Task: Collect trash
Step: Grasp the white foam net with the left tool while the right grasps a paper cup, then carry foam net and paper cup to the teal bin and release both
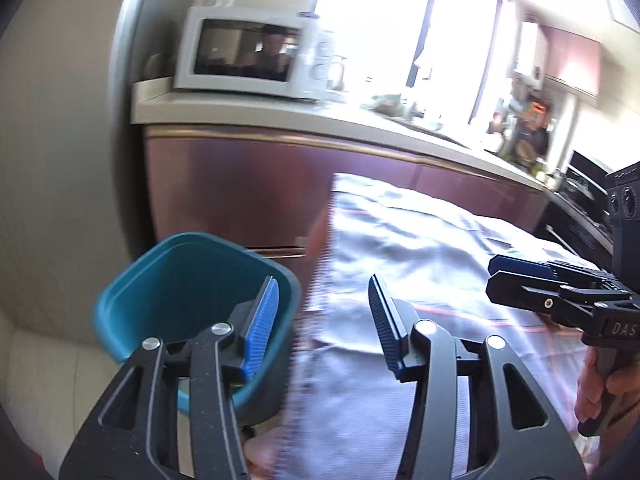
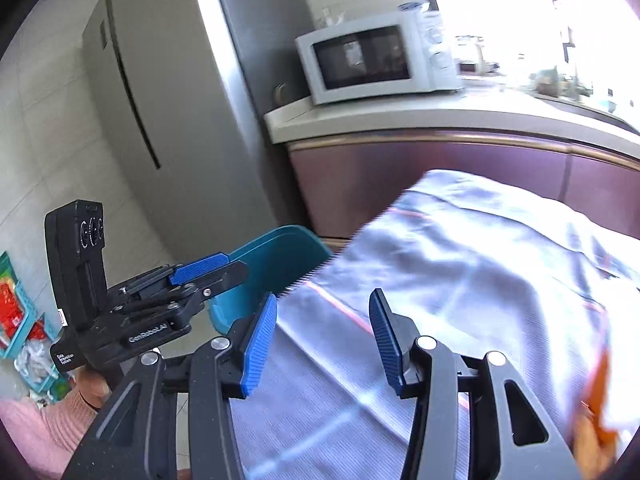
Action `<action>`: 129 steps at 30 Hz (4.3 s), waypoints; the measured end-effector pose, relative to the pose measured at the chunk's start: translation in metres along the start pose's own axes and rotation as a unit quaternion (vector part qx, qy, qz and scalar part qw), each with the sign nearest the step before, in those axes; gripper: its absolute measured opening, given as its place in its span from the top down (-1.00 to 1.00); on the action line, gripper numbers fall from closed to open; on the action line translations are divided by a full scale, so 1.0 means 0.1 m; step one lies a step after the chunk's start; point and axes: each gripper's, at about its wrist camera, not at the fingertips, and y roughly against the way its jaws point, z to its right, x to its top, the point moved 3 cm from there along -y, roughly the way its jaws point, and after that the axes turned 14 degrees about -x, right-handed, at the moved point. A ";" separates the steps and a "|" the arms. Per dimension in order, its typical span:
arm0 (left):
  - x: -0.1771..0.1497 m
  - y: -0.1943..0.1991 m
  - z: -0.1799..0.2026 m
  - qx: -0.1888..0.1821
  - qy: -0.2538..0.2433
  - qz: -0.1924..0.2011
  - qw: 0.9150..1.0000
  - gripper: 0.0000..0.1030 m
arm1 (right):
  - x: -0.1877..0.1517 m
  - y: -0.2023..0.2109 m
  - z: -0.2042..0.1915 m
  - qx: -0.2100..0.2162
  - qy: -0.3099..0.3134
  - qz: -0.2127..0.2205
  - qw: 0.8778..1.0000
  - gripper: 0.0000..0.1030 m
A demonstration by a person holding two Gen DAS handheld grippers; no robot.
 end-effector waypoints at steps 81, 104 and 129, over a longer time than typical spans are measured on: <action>0.20 -0.50 1.58 -0.191 -0.049 -0.080 0.977 0.82 | -0.74 1.44 1.54 -0.057 -0.130 0.080 0.987 0.95; 0.25 0.63 -0.33 -0.005 0.040 -0.022 0.999 0.82 | 0.27 -0.07 -0.16 0.110 0.021 0.007 0.994 0.95; -0.19 0.05 -1.23 0.051 0.115 -0.095 0.987 0.81 | 0.41 -1.45 -1.01 0.075 0.073 -0.107 0.989 0.95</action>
